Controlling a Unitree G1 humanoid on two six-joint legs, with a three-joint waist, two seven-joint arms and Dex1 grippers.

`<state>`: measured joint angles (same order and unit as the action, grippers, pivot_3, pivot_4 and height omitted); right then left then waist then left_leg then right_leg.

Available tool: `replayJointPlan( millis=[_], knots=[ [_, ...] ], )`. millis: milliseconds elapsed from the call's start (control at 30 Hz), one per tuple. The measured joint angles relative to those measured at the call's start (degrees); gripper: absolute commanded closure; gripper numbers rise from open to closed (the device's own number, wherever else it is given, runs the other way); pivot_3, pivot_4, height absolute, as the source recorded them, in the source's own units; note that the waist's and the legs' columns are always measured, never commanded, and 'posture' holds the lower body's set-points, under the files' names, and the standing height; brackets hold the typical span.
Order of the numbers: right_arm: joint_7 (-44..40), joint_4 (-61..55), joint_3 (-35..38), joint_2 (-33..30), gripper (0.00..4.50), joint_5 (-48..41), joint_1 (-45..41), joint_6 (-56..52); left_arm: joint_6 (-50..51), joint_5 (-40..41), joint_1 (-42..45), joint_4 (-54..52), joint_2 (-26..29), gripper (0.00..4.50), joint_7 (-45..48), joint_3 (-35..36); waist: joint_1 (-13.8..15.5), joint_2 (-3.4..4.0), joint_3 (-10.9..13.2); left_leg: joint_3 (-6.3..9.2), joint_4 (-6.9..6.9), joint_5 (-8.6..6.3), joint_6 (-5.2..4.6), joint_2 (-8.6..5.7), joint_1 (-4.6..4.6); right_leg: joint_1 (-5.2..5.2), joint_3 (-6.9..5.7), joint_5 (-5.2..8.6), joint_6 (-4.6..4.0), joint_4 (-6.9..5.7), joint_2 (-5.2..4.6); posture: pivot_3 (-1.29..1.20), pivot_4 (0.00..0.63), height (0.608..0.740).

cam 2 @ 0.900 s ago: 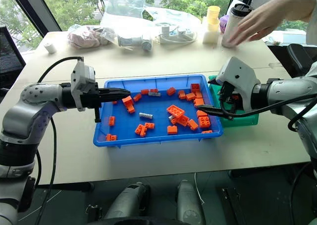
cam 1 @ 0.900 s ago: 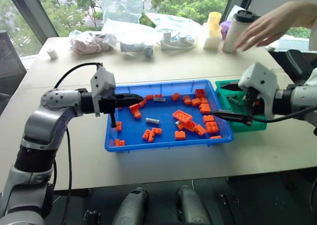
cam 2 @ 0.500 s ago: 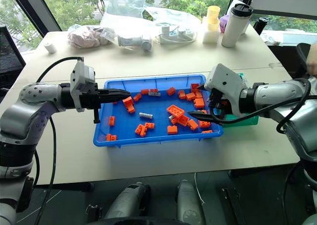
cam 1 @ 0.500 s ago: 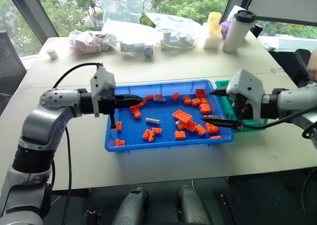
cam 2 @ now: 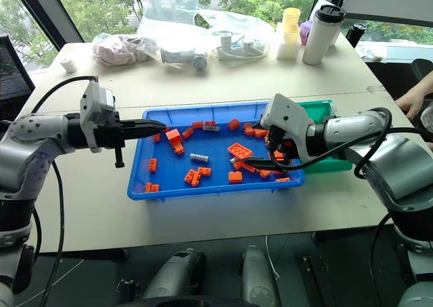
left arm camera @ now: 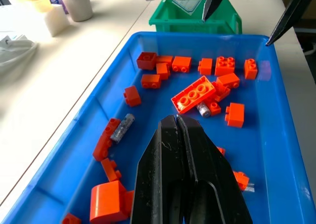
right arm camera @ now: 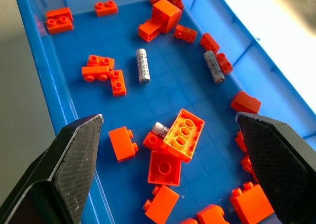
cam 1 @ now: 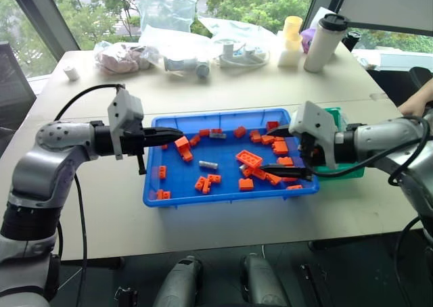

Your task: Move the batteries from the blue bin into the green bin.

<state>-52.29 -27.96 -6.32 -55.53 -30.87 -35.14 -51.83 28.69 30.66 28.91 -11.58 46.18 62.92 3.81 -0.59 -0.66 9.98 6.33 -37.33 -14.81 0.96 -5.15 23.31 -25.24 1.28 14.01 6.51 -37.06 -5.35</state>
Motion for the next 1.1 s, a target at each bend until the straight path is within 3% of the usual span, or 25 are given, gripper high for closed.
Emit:
replayJointPlan(
  millis=[233,467,833,933,1100],
  knots=[
    [3.14,6.38,-9.15,13.73,0.02,1.85,-9.12,-3.19,-0.40,-0.14,0.19,1.23,0.02,4.50,-0.80,0.41,-0.33,-0.01,0.00,0.01,0.03,0.03,0.05,0.02,0.00,-0.08,0.02,0.00,0.00,-0.07,0.01,0.00,0.150,0.740],
    [6.67,19.66,-19.68,26.62,0.02,9.85,-13.94,-1.53,-0.46,-0.16,-0.12,1.83,0.27,4.50,-1.41,1.58,-0.16,-0.02,-0.01,0.05,0.01,0.20,0.35,-0.01,0.02,-0.10,0.01,0.00,0.00,-0.08,0.09,0.00,0.150,0.740],
    [7.86,35.96,-26.95,34.36,0.02,22.35,-15.15,5.06,-0.36,-0.05,-2.95,-0.95,0.79,4.50,-2.86,2.26,-0.48,-0.03,-0.02,0.05,0.04,0.24,0.42,-0.02,0.03,-0.15,0.02,0.00,-0.01,-0.12,0.13,0.00,0.150,0.740],
    [7.36,37.55,-27.55,34.42,0.87,24.96,-15.77,6.63,-0.29,-0.04,-3.54,-1.07,0.78,4.50,-3.31,2.28,-0.49,-0.03,-0.02,0.05,0.04,0.24,0.42,-0.02,0.03,-0.16,0.02,0.00,-0.01,-0.12,0.13,0.00,0.150,0.740],
    [6.16,37.68,-27.81,34.53,3.50,27.44,-16.07,7.13,-0.28,-0.03,-3.55,-1.76,0.78,4.50,-3.43,2.26,-0.55,-0.03,-0.02,0.05,0.05,0.24,0.42,-0.02,0.02,-0.15,0.02,0.00,-0.01,-0.12,0.15,0.00,0.150,0.740]
  ],
)
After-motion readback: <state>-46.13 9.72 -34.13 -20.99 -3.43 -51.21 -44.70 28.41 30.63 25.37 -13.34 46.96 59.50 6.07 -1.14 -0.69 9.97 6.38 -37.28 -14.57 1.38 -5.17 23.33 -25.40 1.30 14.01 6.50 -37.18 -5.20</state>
